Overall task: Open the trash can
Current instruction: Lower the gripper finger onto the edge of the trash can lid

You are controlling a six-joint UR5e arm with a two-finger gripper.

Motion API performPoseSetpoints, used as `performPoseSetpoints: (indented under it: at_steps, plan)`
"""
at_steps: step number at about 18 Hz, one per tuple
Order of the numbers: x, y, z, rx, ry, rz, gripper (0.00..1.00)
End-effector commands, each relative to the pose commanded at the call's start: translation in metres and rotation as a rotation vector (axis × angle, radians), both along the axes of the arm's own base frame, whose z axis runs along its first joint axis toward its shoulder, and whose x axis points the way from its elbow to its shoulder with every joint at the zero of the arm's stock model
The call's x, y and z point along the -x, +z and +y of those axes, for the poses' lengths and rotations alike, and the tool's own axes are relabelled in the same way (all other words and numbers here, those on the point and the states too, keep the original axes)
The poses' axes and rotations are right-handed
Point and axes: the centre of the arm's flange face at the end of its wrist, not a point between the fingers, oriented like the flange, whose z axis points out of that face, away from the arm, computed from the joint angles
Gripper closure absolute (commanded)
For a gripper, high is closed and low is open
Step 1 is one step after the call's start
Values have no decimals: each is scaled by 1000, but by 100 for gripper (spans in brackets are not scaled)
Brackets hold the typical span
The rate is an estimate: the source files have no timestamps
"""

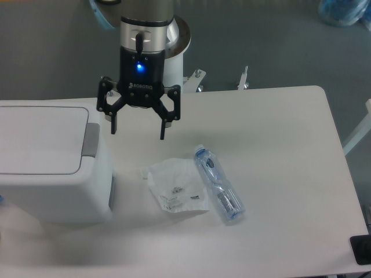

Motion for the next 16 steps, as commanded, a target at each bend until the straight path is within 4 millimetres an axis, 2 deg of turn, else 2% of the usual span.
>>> performPoseSetpoints:
  at_steps: [16]
  plan:
    - [-13,-21,14,28,-26,-31,0]
